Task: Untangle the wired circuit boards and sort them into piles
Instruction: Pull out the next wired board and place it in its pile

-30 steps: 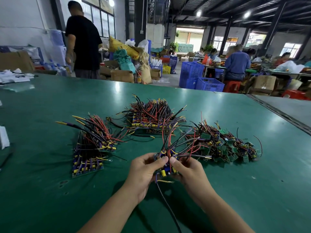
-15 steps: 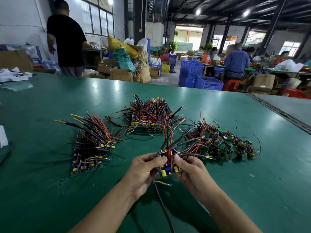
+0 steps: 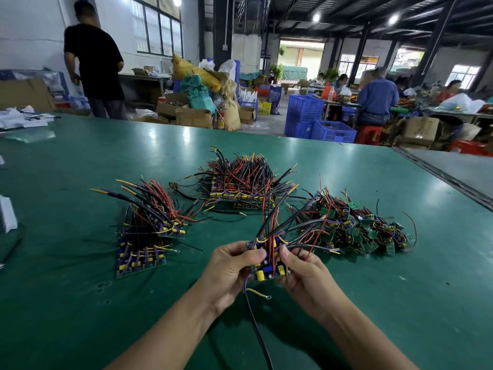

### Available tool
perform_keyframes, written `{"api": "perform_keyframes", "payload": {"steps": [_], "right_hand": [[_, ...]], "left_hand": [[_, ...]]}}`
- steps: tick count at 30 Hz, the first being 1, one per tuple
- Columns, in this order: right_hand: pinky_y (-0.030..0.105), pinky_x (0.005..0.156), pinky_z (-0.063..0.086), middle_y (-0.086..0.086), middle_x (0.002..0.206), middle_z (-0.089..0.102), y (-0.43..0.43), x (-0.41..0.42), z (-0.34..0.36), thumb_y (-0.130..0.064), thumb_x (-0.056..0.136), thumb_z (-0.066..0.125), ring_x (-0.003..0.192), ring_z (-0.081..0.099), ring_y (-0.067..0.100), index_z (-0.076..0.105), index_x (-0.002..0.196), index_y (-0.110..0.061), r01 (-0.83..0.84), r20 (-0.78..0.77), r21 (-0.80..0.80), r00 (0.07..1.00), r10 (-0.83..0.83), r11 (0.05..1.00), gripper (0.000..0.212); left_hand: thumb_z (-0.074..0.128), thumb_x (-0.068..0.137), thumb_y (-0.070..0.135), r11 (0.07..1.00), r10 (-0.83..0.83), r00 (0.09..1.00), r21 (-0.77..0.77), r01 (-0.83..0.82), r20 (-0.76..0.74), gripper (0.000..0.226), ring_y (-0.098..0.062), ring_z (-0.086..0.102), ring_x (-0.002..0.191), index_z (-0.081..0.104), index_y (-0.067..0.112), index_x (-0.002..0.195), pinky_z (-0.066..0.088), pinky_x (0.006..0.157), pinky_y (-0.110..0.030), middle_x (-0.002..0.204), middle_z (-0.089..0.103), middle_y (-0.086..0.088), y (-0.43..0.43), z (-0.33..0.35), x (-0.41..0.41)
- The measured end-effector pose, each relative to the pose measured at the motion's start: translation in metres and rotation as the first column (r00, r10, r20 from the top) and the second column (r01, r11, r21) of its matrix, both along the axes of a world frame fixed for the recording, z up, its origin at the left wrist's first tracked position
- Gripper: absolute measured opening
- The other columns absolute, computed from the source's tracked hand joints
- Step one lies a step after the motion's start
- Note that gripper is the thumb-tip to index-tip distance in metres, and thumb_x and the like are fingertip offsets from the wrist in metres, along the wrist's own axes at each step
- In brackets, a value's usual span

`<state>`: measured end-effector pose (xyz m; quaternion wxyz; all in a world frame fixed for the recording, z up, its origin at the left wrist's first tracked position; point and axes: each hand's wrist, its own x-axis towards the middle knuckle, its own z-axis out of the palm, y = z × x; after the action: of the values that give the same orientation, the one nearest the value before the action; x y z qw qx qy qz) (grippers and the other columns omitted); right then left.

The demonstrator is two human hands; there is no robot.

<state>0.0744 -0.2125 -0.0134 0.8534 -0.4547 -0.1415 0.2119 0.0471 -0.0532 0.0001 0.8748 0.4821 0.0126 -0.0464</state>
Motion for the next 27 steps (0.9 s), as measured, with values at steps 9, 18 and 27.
{"api": "perform_keyframes", "payload": {"steps": [9, 18, 27], "right_hand": [[0.035, 0.074, 0.060, 0.022, 0.100, 0.071, 0.005, -0.005, 0.002, -0.020, 0.088, 0.056, 0.081, 0.070, 0.027, 0.070, 0.103, 0.006, -0.003, -0.080, 0.027, 0.997, 0.005, 1.000, 0.034], [0.025, 0.056, 0.056, 0.016, 0.087, 0.066, -0.006, 0.004, 0.010, -0.015, 0.078, 0.068, 0.064, 0.063, 0.016, 0.066, 0.089, 0.000, 0.163, -0.106, -0.087, 0.979, -0.172, 0.983, 0.019], [0.024, 0.053, 0.032, -0.002, 0.057, 0.045, -0.005, 0.003, -0.002, -0.031, 0.084, 0.075, 0.052, 0.042, 0.012, 0.058, 0.063, -0.013, 0.261, 0.342, -0.758, 0.940, 0.023, 0.597, 0.032]], "left_hand": [[0.077, 0.066, 0.001, 0.993, -0.095, 0.995, -0.073, 0.098, 0.041, 0.021, -0.027, 0.071, 0.064, 0.074, -0.005, 0.086, 0.059, 0.057, -0.031, 0.083, 0.073, -0.021, 0.000, -0.003, -0.001], [0.072, 0.060, 0.010, 0.993, 0.080, 0.995, -0.091, -0.075, 0.053, 0.008, -0.013, 0.068, 0.053, 0.077, 0.009, 0.066, 0.056, 0.049, -0.025, 0.070, 0.073, -0.008, 0.006, 0.004, 0.006], [0.070, 0.065, 0.006, 0.977, 0.184, 0.982, -0.123, -0.176, 0.051, 0.010, -0.013, 0.067, 0.053, 0.074, 0.013, 0.060, 0.054, 0.046, -0.022, 0.064, 0.070, -0.004, 0.007, 0.008, 0.007]]}}
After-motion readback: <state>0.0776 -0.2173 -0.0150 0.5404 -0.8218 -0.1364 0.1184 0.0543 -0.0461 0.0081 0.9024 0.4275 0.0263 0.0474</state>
